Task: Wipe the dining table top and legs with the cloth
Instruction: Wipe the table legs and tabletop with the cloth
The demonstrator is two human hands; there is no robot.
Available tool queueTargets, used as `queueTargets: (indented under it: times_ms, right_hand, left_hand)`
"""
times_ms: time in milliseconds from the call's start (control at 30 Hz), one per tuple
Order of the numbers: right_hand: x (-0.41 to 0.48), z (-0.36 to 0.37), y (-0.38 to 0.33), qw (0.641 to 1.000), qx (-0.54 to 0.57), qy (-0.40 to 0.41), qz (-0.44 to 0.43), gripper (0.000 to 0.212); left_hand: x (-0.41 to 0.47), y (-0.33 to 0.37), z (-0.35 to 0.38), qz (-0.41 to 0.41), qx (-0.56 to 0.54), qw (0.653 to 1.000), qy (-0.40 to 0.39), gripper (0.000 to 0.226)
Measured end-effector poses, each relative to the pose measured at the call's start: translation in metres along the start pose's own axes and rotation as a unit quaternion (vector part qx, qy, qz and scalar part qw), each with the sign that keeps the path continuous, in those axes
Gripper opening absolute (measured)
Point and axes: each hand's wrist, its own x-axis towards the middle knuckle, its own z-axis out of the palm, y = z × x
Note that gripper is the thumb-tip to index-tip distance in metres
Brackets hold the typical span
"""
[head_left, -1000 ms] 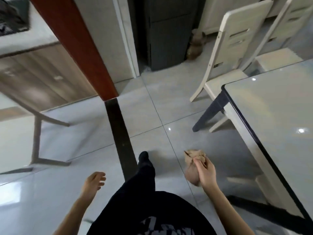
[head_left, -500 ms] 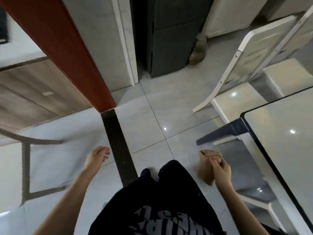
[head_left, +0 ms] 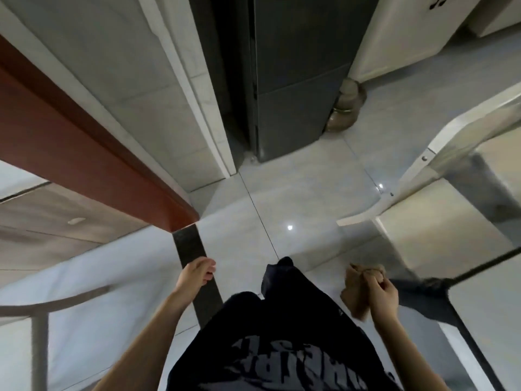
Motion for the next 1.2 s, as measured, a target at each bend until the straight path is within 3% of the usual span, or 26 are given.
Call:
queueTargets:
  times_ms: [333, 500, 600, 767, 1000, 1200]
  right_hand:
    - [0.130, 0.083, -0.180, 0.997, 0.000, -0.026, -0.072, 0.006]
    - [0.192, 0.108, -0.241, 0.996, 0.038, 0.035, -0.067, 0.009]
    - [0.218, 0.110, -0.270, 0.992, 0.058, 0.098, -0.053, 0.007]
    - [0.243, 0.096, -0.282, 0.978, 0.094, 0.183, 0.038, 0.016]
    - [0.275, 0.078, -0.303, 0.933, 0.168, 0.307, 0.086, 0.006]
    - [0.367, 0.042, -0.337, 0.928, 0.199, 0.306, 0.077, 0.014]
  left_hand:
    - [0.117, 0.140, -0.017, -0.026, -0.015, 0.999, 0.040, 0.021]
    - [0.223, 0.241, -0.009, -0.020, 0.007, 1.000, 0.010, 0.020]
    - [0.275, 0.332, 0.011, 0.027, 0.069, 0.997, -0.035, 0.019]
    - [0.324, 0.462, 0.071, 0.129, 0.204, 0.958, -0.157, 0.023]
    - [0.360, 0.560, 0.187, 0.145, 0.290, 0.901, -0.287, 0.015]
    - [0.379, 0.629, 0.287, 0.162, 0.289, 0.898, -0.290, 0.028]
